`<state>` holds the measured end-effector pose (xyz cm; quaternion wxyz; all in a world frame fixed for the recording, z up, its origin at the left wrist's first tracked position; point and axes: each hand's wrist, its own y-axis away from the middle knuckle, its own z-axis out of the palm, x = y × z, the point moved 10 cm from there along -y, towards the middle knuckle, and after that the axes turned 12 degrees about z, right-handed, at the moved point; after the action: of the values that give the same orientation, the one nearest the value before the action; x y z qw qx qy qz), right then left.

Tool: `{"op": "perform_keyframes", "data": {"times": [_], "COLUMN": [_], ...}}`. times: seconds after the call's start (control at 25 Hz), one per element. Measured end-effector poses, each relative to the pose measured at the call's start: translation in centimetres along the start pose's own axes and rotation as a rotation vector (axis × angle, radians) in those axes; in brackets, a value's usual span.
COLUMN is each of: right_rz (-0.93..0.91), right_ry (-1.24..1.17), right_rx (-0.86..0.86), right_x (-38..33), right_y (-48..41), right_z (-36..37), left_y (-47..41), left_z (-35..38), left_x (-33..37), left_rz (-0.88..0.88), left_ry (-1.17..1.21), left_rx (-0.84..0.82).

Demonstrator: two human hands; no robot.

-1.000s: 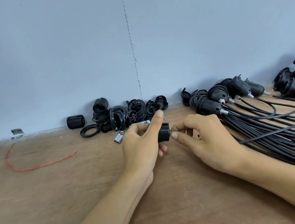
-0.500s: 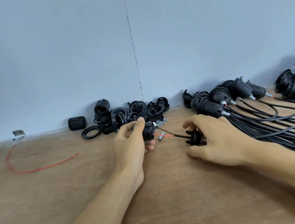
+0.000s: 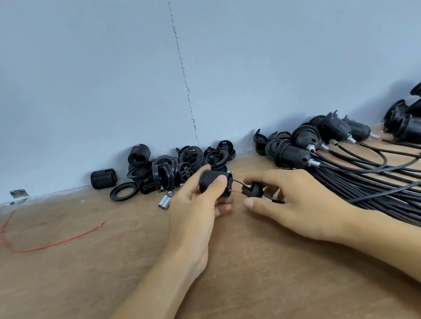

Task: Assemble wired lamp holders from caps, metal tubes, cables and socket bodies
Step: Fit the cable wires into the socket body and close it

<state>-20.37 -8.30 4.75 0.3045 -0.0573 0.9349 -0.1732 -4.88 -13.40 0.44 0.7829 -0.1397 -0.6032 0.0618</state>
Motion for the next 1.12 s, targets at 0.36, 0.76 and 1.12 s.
{"op": "perform_keyframes", "data": {"times": [0.36,0.76,1.12], "right_rz": [-0.069,-0.037,-0.08], "right_ry": [-0.012,-0.126,0.035], "right_rx": [-0.07,-0.041,0.008], "right_x": [-0.7,-0.7,-2.1], "right_y": [-0.1,0.1,1.1], "right_z": [0.6,0.2,0.8], "left_y": [0.6,0.8,1.5], "left_z": [1.5,1.7,2.3], "left_x": [0.5,0.8,2.8], "left_rz": [0.061,0.03,0.233], "left_ry": [-0.146,-0.181,-0.842], "left_rx": [-0.099,-0.158,-0.167]}}
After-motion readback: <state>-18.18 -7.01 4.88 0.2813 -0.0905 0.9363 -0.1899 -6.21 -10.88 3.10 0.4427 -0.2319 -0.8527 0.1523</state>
